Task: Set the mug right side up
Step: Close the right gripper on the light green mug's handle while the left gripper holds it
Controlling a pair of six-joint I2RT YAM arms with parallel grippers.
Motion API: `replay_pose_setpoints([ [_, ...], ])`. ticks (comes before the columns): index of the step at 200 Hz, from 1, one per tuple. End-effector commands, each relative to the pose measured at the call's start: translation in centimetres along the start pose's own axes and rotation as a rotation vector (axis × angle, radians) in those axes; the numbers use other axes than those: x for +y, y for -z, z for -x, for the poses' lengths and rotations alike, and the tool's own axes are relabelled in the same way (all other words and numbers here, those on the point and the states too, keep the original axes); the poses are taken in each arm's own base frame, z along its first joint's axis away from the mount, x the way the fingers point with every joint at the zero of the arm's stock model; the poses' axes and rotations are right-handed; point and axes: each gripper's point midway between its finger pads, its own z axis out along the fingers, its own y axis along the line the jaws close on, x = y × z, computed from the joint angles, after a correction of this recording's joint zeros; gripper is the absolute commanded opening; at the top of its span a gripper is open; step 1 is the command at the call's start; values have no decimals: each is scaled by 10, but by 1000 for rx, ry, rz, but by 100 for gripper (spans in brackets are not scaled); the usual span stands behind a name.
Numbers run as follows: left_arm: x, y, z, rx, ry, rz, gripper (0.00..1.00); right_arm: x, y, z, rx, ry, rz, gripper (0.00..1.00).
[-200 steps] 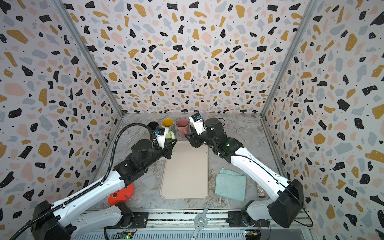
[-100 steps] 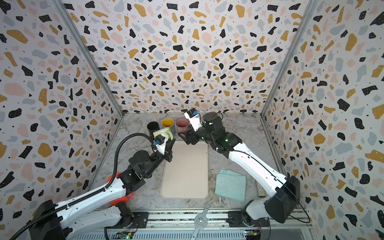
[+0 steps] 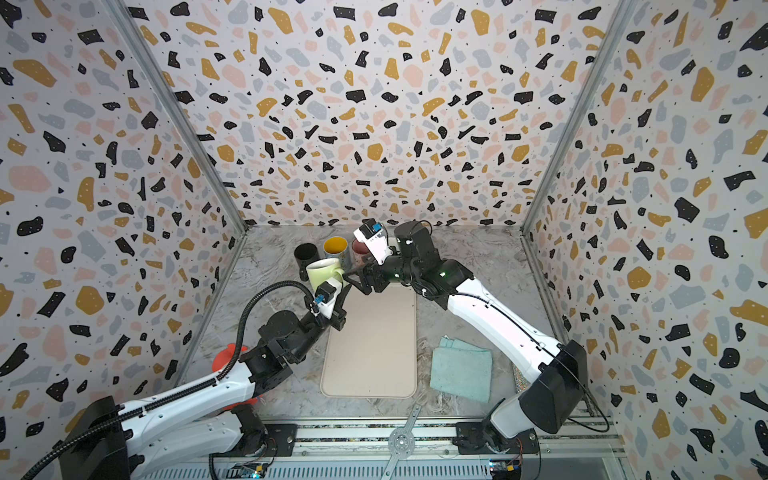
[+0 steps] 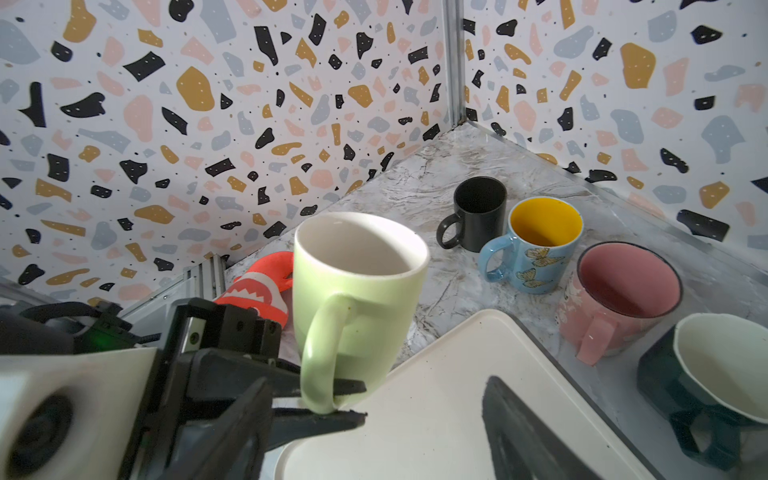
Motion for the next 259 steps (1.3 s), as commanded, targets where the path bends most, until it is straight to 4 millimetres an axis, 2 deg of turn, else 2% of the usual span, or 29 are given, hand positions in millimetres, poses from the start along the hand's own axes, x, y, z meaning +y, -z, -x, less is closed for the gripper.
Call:
replay_pose_setpoints([
  [1,12,6,51,-182,-22,56,0,18,1,5,11,30,62,81],
  [36,7,6,48,-173,-57,55,0,17,-7,-1,45,23,75,73],
  [69,4,6,44,-156,-98,64,0,15,-10,-4,56,6,74,55],
  [156,6,14,38,-114,-242,150,0,12,-17,-15,101,-20,75,49],
  [259,21,30,33,-81,-402,305,0,9,-24,-34,187,-62,87,27],
])
